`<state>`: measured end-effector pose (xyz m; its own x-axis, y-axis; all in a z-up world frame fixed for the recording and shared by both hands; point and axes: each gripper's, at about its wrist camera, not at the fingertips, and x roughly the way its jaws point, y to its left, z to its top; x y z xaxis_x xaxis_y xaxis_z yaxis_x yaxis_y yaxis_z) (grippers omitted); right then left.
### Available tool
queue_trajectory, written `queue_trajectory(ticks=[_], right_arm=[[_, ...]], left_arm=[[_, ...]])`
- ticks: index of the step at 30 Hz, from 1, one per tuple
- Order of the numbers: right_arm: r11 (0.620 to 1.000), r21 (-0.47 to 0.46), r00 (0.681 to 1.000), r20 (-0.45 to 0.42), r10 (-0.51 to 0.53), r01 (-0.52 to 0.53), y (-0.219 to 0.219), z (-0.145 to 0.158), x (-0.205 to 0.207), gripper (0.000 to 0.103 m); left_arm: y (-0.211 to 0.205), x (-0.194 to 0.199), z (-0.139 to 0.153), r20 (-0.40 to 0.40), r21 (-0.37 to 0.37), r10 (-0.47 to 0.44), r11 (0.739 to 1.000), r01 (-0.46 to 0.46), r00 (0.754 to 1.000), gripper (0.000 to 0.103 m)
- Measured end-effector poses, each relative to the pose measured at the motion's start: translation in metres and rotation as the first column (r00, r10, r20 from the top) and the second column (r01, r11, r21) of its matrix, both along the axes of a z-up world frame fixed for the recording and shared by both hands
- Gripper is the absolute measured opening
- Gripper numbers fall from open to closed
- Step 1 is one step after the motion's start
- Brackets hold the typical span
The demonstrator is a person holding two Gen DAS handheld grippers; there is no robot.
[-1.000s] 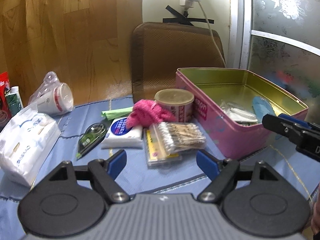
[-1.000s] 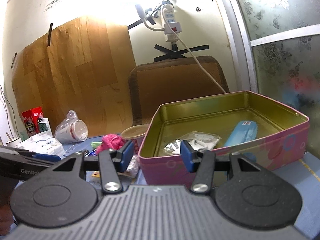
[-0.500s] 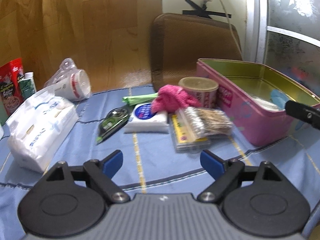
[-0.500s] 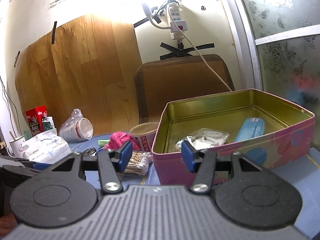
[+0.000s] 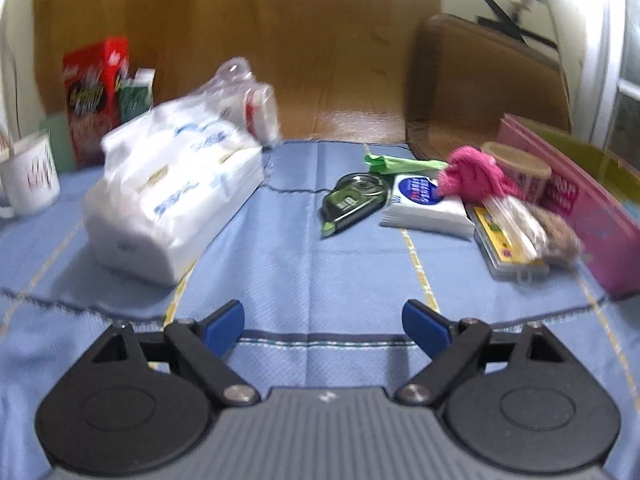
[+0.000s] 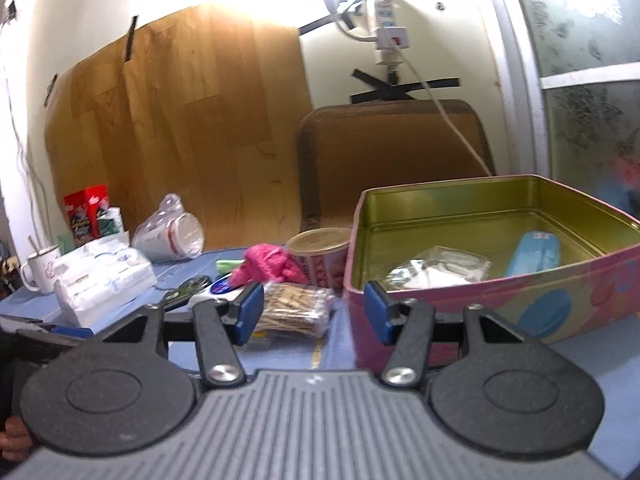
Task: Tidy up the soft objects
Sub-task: 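Move the right gripper to the clear bag of cotton swabs, then close the right gripper on the cotton swab bag and lift it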
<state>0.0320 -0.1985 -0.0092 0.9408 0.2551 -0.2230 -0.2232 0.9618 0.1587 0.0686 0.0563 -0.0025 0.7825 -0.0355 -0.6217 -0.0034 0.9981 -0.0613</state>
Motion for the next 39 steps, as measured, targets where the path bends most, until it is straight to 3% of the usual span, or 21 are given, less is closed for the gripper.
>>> queue_trajectory(ticks=[8, 15, 19, 21, 22, 24, 25, 27, 32, 39], right_arm=[[0.982, -0.134, 0.991, -0.04, 0.127, -0.131, 0.045, -0.004, 0.017, 0.058], [0.918, -0.345, 0.981, -0.067, 0.184, -0.196, 0.083, -0.011, 0.048, 0.062], [0.888, -0.417, 0.981, -0.085, 0.173, -0.193, 0.088, -0.019, 0.063, 0.061], [0.89, -0.412, 0.981, -0.105, 0.166, -0.195, 0.085, -0.022, 0.067, 0.057], [0.893, -0.405, 0.981, -0.11, 0.162, -0.194, 0.083, -0.023, 0.068, 0.046], [0.895, -0.405, 0.982, -0.106, 0.157, -0.186, 0.08, -0.025, 0.066, 0.032], [0.899, -0.392, 0.98, -0.119, 0.161, -0.195, 0.078, -0.025, 0.066, 0.015], [0.907, -0.377, 0.981, -0.121, 0.153, -0.188, 0.076, -0.028, 0.063, 0.006], [0.919, -0.345, 0.981, -0.104, 0.166, -0.193, 0.074, -0.026, 0.052, 0.005], [0.906, -0.286, 0.949, -0.138, 0.284, -0.313, 0.08, -0.025, 0.015, 0.005]], left_arm=[[0.001, -0.008, 0.002, 0.05, -0.024, -0.019, 0.999, 0.02, 0.999, 0.091], [0.01, -0.009, 0.003, 0.066, -0.081, -0.019, 0.996, 0.025, 0.998, 0.092], [0.014, -0.007, 0.002, 0.059, -0.108, -0.02, 0.994, 0.027, 0.998, 0.092], [0.015, -0.007, 0.002, 0.056, -0.114, -0.022, 0.993, 0.028, 0.998, 0.092], [0.015, -0.006, 0.002, 0.056, -0.116, -0.024, 0.993, 0.03, 0.998, 0.093], [0.015, -0.006, 0.002, 0.056, -0.119, -0.025, 0.992, 0.032, 0.998, 0.095], [0.015, -0.006, 0.002, 0.057, -0.12, -0.025, 0.992, 0.032, 0.998, 0.095], [0.015, -0.005, 0.002, 0.054, -0.119, -0.027, 0.992, 0.034, 0.998, 0.095], [0.015, -0.006, 0.002, 0.053, -0.117, -0.024, 0.993, 0.03, 0.998, 0.095], [0.015, -0.005, 0.002, 0.046, -0.124, -0.025, 0.992, 0.03, 0.999, 0.095]])
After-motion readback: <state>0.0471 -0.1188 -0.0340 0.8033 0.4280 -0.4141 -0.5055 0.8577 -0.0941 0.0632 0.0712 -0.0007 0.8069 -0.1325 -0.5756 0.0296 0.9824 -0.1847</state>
